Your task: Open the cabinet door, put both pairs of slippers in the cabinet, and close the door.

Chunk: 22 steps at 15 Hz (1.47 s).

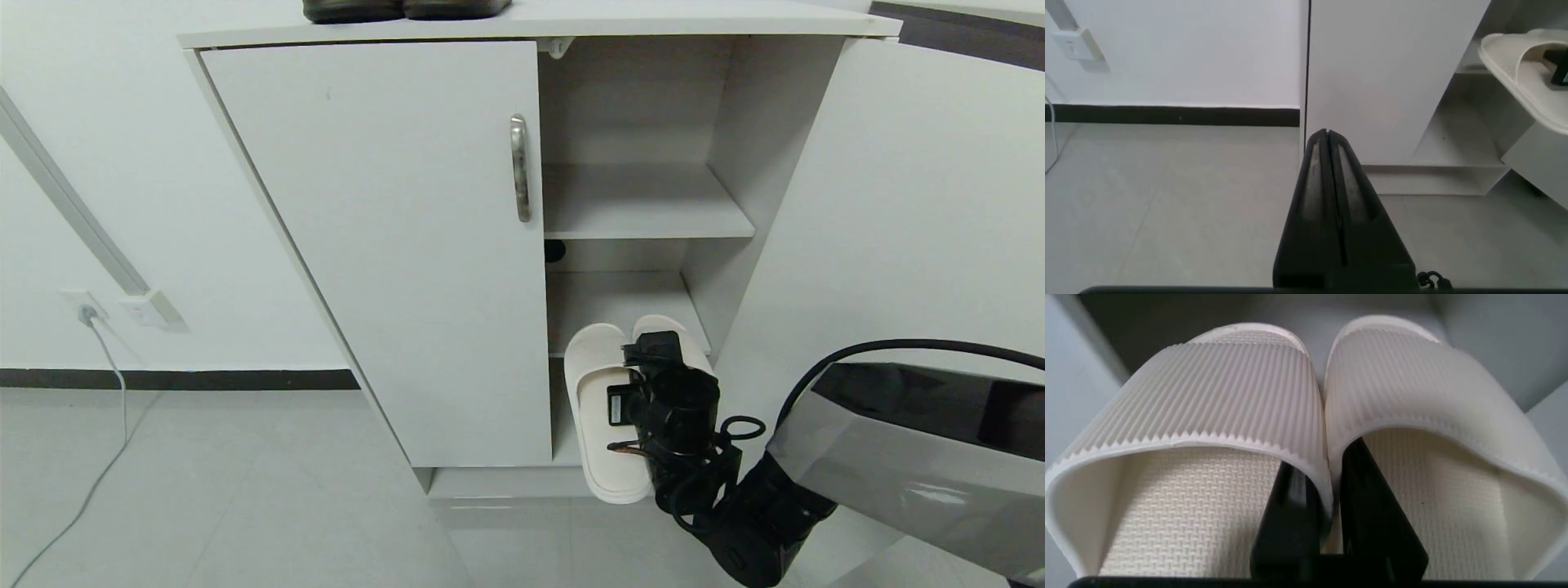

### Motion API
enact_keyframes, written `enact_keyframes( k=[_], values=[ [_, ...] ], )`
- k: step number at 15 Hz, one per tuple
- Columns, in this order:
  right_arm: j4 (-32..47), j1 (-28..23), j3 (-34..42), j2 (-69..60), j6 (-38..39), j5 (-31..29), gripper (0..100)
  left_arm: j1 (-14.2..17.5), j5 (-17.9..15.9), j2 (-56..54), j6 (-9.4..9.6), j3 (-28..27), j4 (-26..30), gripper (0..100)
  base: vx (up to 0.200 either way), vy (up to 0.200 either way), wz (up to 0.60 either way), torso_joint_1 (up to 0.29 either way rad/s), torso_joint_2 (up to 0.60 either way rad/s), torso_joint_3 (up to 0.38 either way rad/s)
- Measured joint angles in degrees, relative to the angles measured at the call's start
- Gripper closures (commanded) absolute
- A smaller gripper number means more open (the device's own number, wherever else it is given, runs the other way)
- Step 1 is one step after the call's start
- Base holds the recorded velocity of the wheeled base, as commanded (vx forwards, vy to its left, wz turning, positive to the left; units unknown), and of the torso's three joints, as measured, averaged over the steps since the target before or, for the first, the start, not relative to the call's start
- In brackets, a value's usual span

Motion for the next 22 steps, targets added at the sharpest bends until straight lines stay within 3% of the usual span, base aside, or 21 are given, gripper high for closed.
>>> enact_keyframes(
  k=[6,13,18,22],
  values=[
    [-1.2,-0.9,0.0,2.1,-0.6,0.0,100,0.0,-0.1,0.0,0.00,0.0,0.0,100,0.000,0.000,0.00,0.000,0.00,0.000],
    [-1.8,-0.9,0.0,2.3,-0.6,0.0,100,0.0,-0.2,0.0,0.00,0.0,0.0,100,0.200,0.000,0.00,0.002,0.00,0.002],
    [-2.7,-1.7,-0.3,2.9,0.1,0.2,100,0.0,-0.1,0.0,-0.02,0.0,0.0,100,0.000,0.000,0.00,0.000,0.00,0.000],
    [-1.1,-3.6,-4.7,5.1,0.1,0.3,100,0.0,0.0,0.0,-0.02,0.0,0.0,100,0.000,0.000,0.00,0.000,0.00,0.000]
  ],
)
